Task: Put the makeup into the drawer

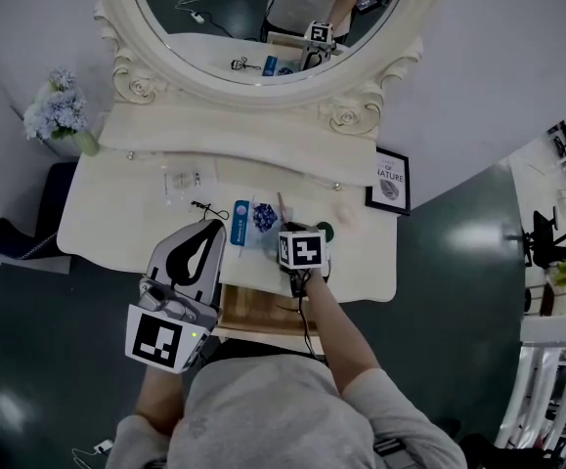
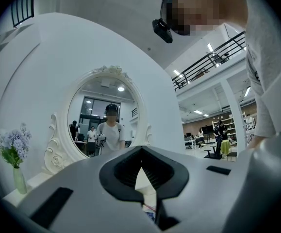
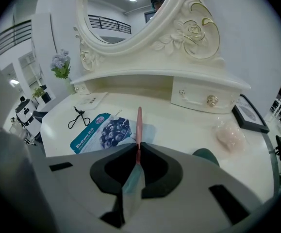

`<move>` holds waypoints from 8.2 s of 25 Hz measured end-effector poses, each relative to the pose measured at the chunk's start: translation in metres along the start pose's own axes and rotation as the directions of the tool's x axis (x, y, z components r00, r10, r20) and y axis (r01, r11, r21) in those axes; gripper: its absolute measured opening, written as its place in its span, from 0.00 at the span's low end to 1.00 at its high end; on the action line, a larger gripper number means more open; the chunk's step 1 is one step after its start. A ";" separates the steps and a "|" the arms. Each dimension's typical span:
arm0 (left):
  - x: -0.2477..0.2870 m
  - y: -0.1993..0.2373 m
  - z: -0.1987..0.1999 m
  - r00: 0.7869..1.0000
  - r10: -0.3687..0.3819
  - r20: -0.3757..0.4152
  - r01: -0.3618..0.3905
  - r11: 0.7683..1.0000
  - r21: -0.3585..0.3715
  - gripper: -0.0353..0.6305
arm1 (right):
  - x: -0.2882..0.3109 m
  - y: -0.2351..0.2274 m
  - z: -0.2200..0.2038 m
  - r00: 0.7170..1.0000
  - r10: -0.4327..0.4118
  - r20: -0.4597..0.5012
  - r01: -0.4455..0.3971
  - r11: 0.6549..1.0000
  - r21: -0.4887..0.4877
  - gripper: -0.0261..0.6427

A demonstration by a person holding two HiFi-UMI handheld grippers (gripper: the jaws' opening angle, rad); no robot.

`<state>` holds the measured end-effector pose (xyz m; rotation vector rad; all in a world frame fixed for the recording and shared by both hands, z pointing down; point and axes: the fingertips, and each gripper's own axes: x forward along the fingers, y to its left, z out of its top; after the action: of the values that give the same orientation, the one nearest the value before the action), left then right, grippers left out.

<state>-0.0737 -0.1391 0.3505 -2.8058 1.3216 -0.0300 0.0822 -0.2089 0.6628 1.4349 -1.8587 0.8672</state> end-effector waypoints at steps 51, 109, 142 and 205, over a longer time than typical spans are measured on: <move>-0.008 -0.026 0.035 0.988 -0.061 0.140 0.061 0.998 0.000 0.07 | -0.171 0.073 -0.078 0.874 0.421 0.241 -0.332 0.881 -0.336 0.09; -0.021 -0.036 0.029 0.991 -0.069 0.112 0.070 0.998 0.001 0.07 | -0.059 0.049 -0.244 0.881 0.180 -0.437 -0.385 0.811 -0.440 0.09; -0.014 -0.038 0.028 0.991 -0.080 0.108 0.080 0.997 0.004 0.07 | -0.056 0.038 -0.237 0.891 0.140 -0.432 -0.354 0.809 -0.469 0.09; -0.009 -0.033 0.031 0.991 -0.075 0.108 0.073 0.997 0.029 0.07 | -0.307 0.066 0.086 0.656 0.311 0.688 -0.039 0.924 -0.380 0.07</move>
<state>-0.0530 -0.1104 0.3205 -2.7900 1.1856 0.1014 0.0750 -0.0932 0.3589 1.5095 -2.6262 -0.0399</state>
